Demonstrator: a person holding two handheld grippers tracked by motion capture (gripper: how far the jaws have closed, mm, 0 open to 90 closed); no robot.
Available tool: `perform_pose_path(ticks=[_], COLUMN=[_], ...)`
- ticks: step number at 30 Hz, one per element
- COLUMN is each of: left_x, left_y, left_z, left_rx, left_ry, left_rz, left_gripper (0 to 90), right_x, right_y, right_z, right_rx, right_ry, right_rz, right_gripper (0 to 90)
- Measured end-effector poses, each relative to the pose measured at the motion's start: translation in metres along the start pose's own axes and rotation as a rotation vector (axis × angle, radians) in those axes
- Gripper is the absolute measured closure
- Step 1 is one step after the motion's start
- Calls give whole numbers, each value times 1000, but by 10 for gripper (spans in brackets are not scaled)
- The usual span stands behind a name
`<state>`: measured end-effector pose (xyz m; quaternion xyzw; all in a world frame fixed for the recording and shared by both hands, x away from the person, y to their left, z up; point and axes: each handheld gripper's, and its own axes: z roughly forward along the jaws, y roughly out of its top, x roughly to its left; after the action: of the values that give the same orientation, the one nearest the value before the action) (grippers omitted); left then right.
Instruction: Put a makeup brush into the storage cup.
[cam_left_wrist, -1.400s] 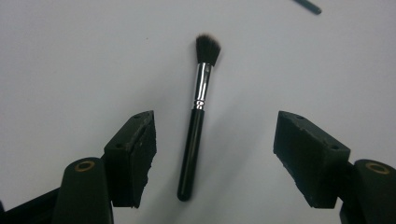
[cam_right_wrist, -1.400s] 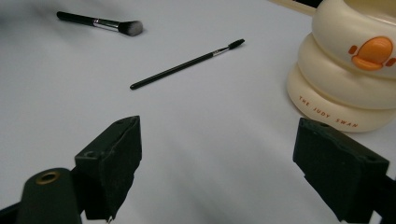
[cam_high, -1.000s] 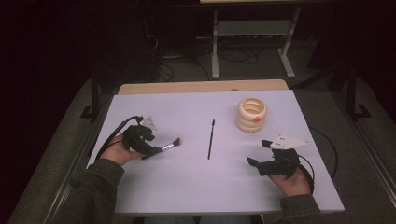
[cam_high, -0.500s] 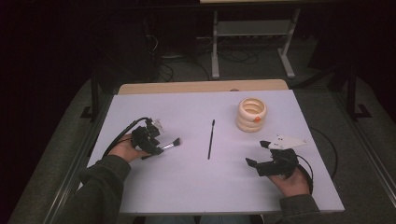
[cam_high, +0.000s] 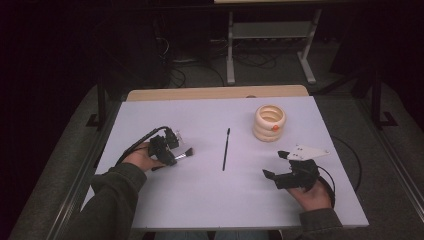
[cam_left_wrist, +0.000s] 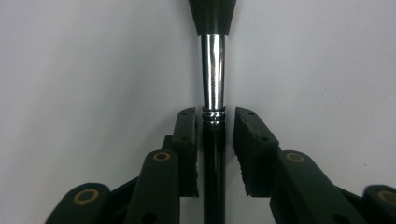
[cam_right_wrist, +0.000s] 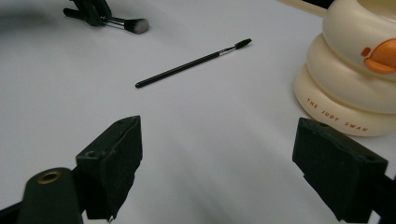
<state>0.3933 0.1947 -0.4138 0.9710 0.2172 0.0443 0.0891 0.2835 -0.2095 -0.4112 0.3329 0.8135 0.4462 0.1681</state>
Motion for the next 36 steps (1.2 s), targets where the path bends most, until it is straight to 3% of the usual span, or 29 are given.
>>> perform_pose_path(ticks=[11,18,36], left_x=[4,3,4], left_y=[2,4,2], left_z=[1,0,-2], left_rx=[14,31,25], left_ry=[-40,-34,-28], left_rz=[-35,-33,-42], left_gripper=[785,793,795], right_x=[1,1,0], right_y=[0,0,-1], right_z=[1,2,2], right_rx=[4,10,12], right_ry=[4,5,5], right_rz=[2,-11,9], right_gripper=[149,149,149])
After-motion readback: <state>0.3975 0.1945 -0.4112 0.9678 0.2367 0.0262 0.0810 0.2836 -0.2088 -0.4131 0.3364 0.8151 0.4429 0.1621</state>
